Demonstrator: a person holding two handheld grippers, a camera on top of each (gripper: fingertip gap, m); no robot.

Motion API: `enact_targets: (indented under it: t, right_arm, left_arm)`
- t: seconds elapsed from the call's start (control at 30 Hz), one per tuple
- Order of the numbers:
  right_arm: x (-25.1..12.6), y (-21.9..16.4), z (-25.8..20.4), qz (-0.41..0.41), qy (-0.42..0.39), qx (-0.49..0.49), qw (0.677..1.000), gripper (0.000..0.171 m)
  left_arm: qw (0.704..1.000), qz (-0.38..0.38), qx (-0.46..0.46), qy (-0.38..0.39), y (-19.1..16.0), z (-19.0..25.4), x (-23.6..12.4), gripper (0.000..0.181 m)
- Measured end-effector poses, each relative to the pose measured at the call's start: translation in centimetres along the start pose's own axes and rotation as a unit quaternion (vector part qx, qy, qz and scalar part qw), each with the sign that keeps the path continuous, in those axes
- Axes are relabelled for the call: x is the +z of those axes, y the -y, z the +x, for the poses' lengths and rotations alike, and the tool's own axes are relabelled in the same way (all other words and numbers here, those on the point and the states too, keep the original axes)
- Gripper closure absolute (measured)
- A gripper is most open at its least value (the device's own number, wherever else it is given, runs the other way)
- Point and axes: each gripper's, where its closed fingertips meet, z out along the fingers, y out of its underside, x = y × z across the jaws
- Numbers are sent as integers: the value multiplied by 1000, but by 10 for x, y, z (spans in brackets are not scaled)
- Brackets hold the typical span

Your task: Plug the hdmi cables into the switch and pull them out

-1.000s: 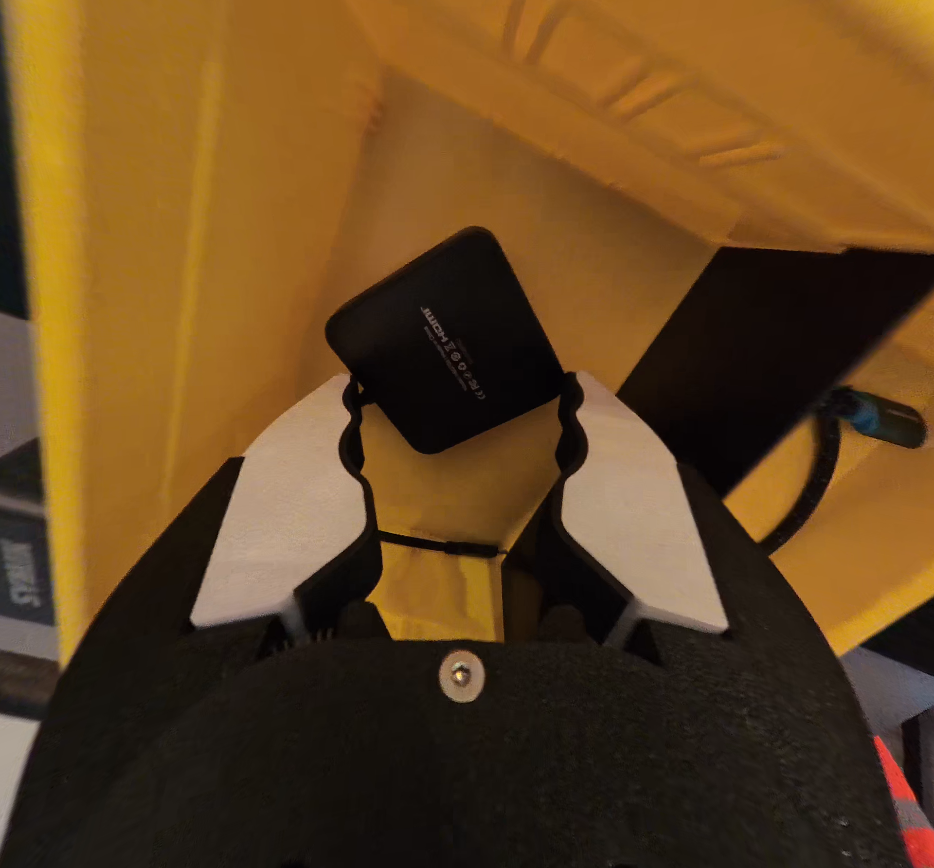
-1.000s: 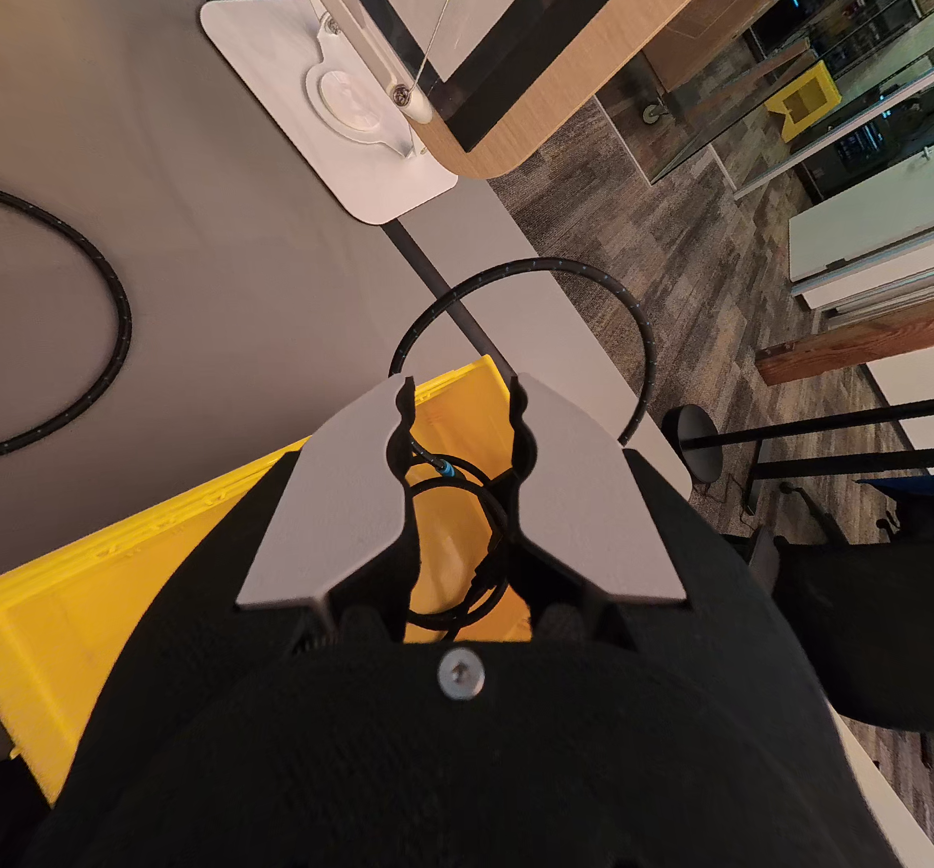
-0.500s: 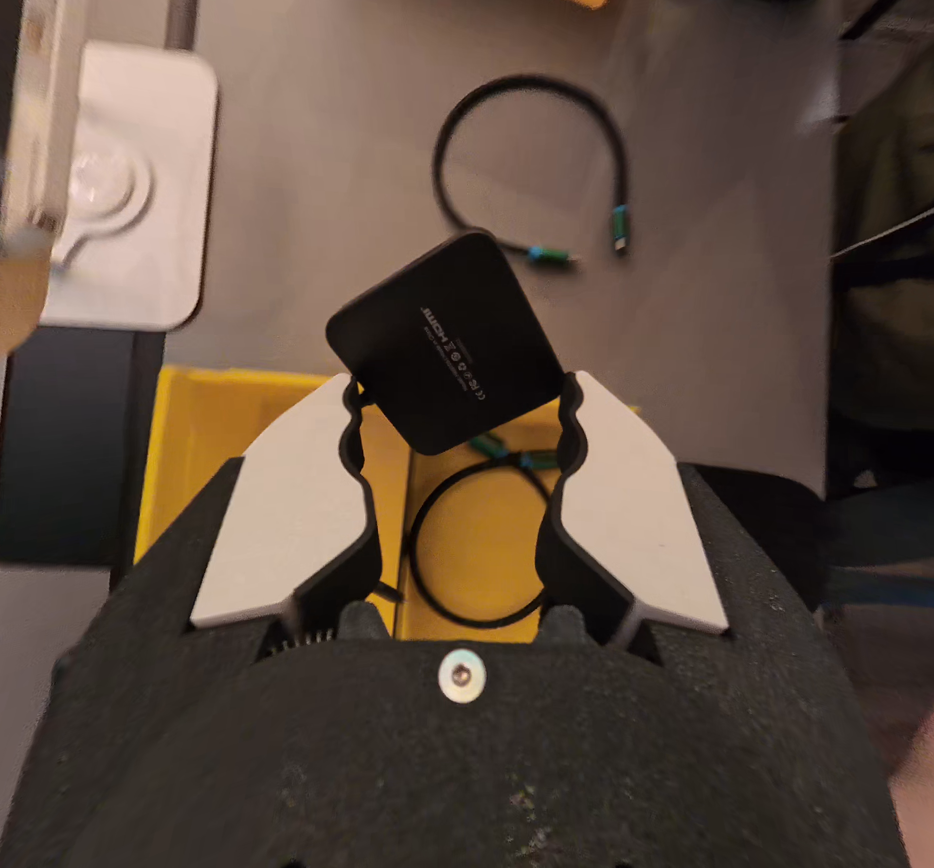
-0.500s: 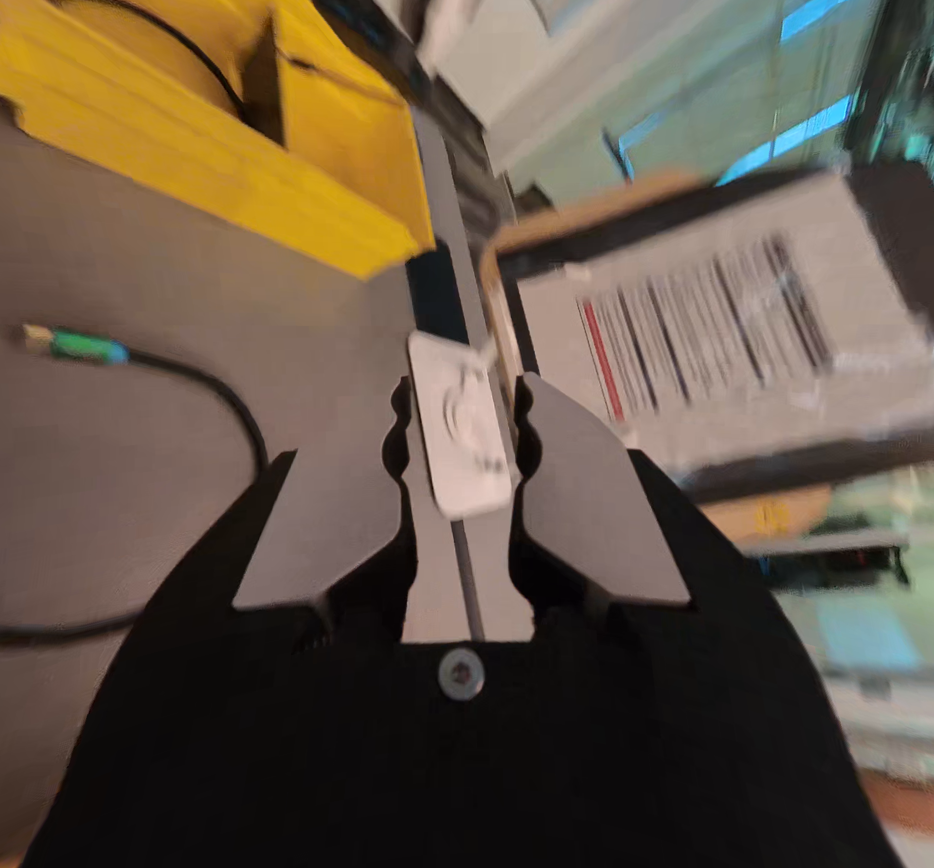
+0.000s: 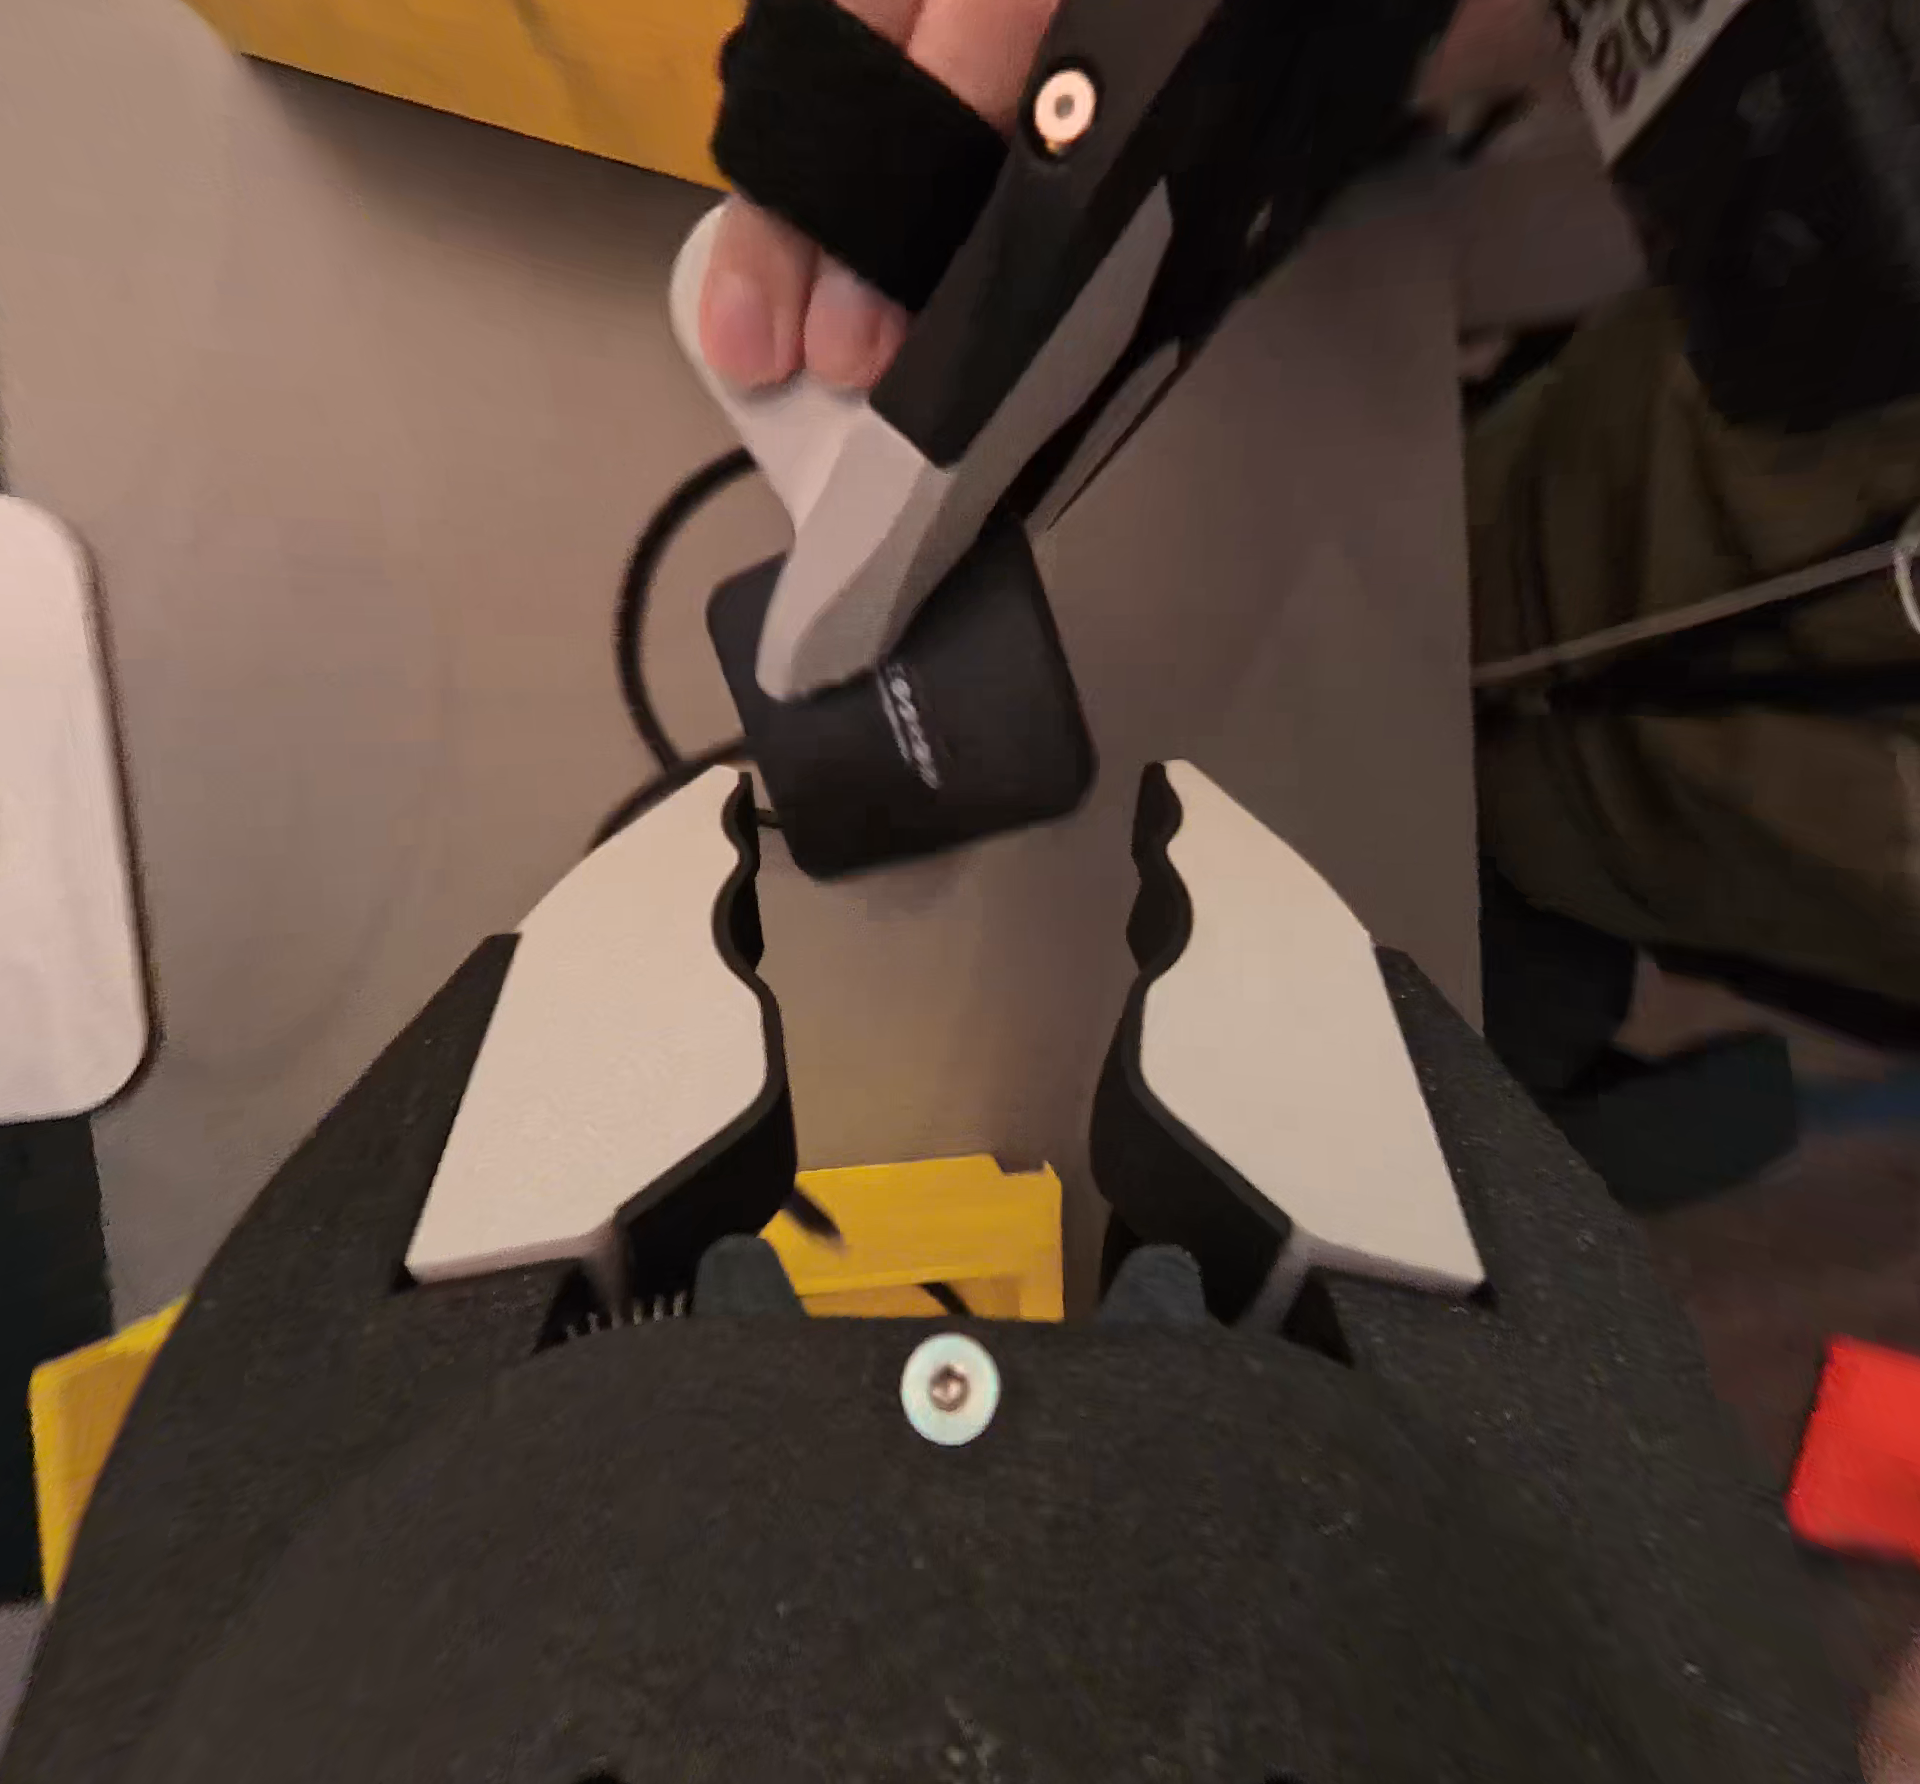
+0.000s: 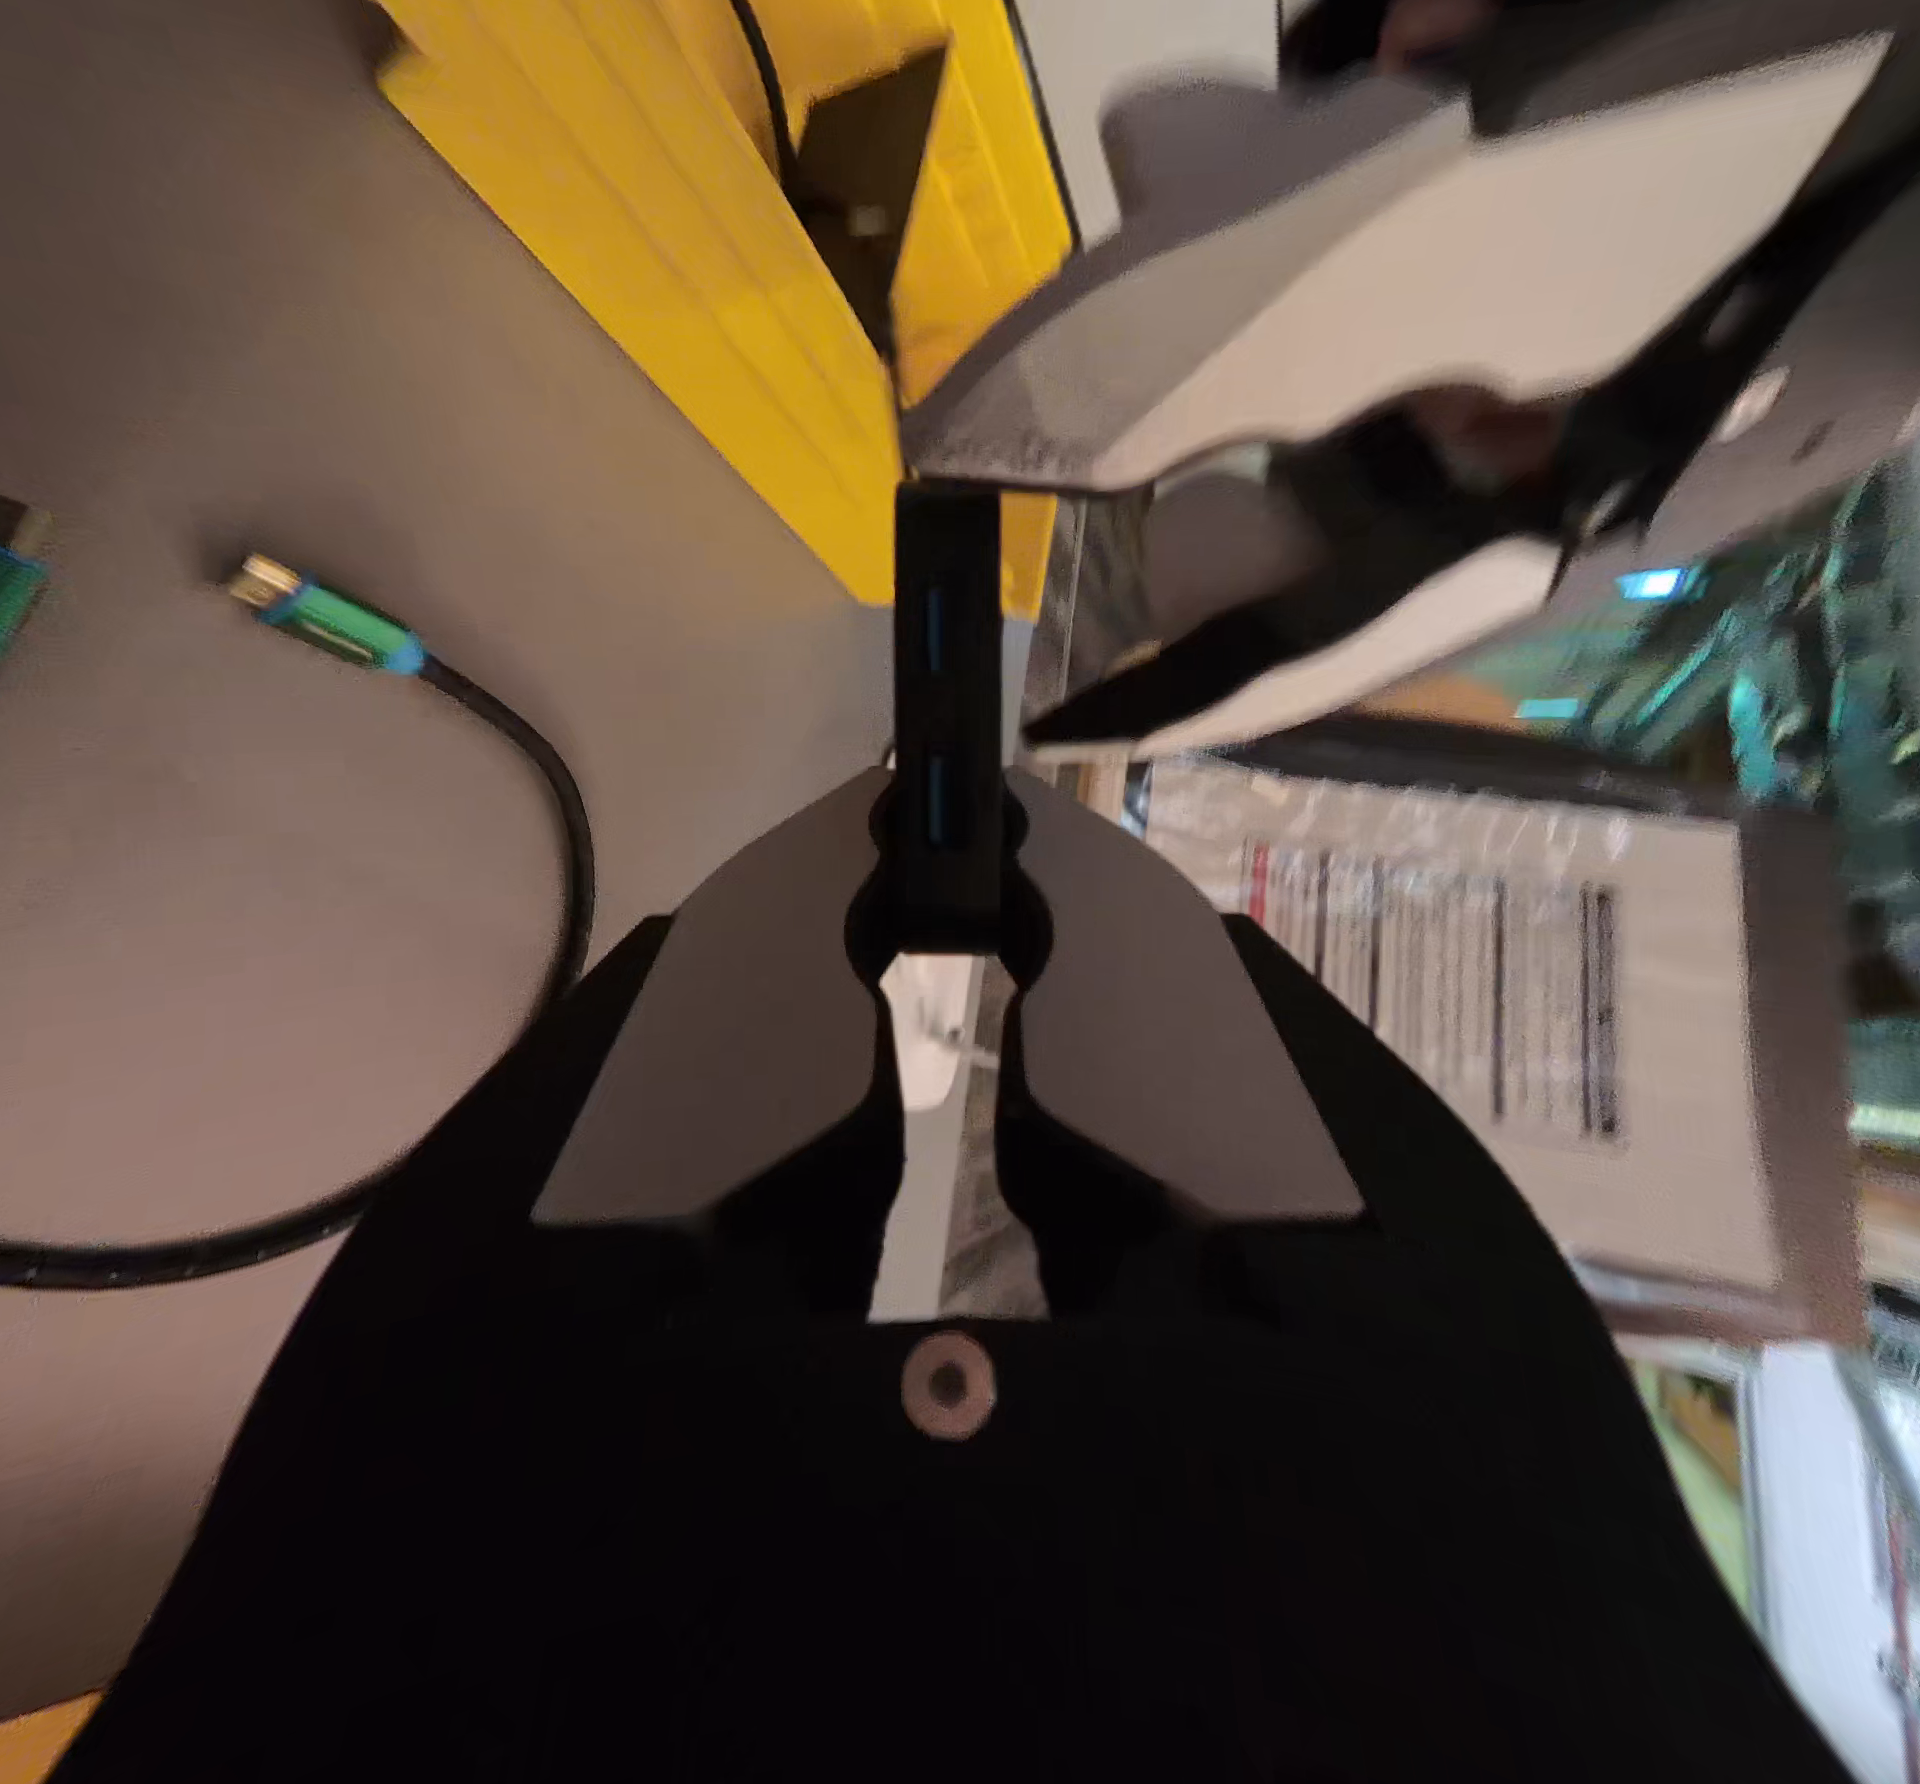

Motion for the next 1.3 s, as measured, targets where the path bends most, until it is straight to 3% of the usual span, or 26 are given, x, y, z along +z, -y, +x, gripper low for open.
enact_targets:
  t: [0.17, 0.23, 0.33, 0.53, 0.67, 0.8, 0.93, 1.07, 1.13, 1.23, 1.3]
  right_arm:
    - [22, -90, -7, -178, 11, 63, 982, 156]
    - [40, -94, -28, -186, 41, 103, 976, 156]
    - [68, -89, -68, -213, 92, 83, 969, 156]
    - [95, -58, -116, -151, 167, 166, 960, 154]
    - [89, -50, -110, -106, 185, 204, 956, 156]
    - [81, -37, -95, -40, 186, 268, 945, 156]
    - [89, -36, -105, -76, 189, 280, 938, 154]
    - [98, -29, -124, -63, 225, 325, 916, 142]
    - [97, -31, -123, -64, 226, 338, 912, 140]
    - [90, -27, -111, -39, 231, 398, 887, 140]
    - [81, -25, -104, -30, 238, 426, 872, 137]
  left_arm:
    - [984, 115, -89, 102, -5, -27, -37, 112]
    - [978, 143, -124, 89, -16, -12, -34, 121]
    - [976, 151, -139, 72, -36, 26, 2, 122]
    - [966, 146, -157, 142, -74, 72, 74, 130]
    - [953, 104, -202, 200, -101, 60, 104, 130]
    - [952, 113, -219, 181, -93, 49, 129, 129]
    - [958, 102, -233, 130, -88, 38, 149, 123]
    - [961, 121, -234, 77, -82, 37, 159, 144]
    - [962, 109, -246, 55, -85, 39, 166, 143]
    - [961, 109, -243, 69, -88, 34, 171, 150]
    - [962, 117, -239, 62, -86, 35, 174, 167]
